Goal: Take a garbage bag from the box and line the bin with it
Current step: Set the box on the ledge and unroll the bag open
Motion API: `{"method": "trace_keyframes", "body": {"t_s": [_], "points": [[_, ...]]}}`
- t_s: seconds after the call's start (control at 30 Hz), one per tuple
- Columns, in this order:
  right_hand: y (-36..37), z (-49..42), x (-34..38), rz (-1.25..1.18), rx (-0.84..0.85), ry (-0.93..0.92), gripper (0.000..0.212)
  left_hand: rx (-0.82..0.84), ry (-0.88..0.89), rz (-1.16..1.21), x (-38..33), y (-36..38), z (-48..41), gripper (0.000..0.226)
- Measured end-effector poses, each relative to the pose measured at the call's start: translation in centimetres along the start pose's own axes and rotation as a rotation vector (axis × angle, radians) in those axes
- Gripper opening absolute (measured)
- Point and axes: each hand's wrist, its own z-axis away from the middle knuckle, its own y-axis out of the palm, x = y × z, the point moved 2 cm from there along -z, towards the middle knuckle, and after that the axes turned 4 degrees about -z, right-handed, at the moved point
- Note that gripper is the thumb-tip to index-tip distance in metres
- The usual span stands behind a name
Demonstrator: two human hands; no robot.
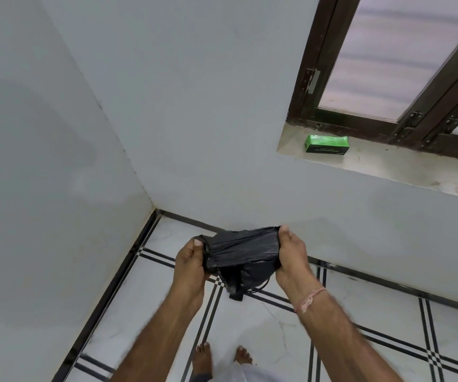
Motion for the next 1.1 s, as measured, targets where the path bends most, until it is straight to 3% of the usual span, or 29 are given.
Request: {"method": "trace_keyframes", "body": {"t_s": [0.13,0.23,0.3,0.4,0.67,0.77,0.83,0.97,1.1], "points": [[-0.7,0.3,1.0,0.041,0.158,-0.132,0.042,0.384,0.026,-0.274,-0.6,-2.2,0.3,0.04],[-0.6,1.1,2.1,0.086,0.346,-0.18,0.049,0.476,-0.089,-0.2,-1.2,-2.6,0.5,0.074],[0.2,1.6,2.5,0.139,0.441,-0.174,0.051,0.536,-0.149,-0.196,-1.9,-1.0,0.6,0.083],[1.1,1.7,2.8,0.189,0.527,-0.16,0.052,0.629,-0.081,-0.347,-2.6,1.9,1.1,0.054],[1.7,-0.1,3.1,0.245,0.52,-0.195,0.046,0.493,-0.102,-0.074,-1.5,2.6,0.8,0.041],[1.2,-0.7,2.6,0.541,0.226,-0.549,0.022,0.287,-0.102,0.021,-1.4,3.3,1.3,0.041],[0.8,1.2,2.6,0.507,0.055,-0.679,0.015,0.145,-0.082,0.076,-1.4,3.4,1.1,0.043],[1.4,4.7,0.2,0.264,0.453,-0.277,0.026,0.09,-0.161,0.192,-1.2,3.8,0.7,0.026],[1.6,4.3,-1.2,0.129,0.359,-0.206,0.018,0.127,-0.203,0.223,-0.5,3.8,0.6,0.031]]}}
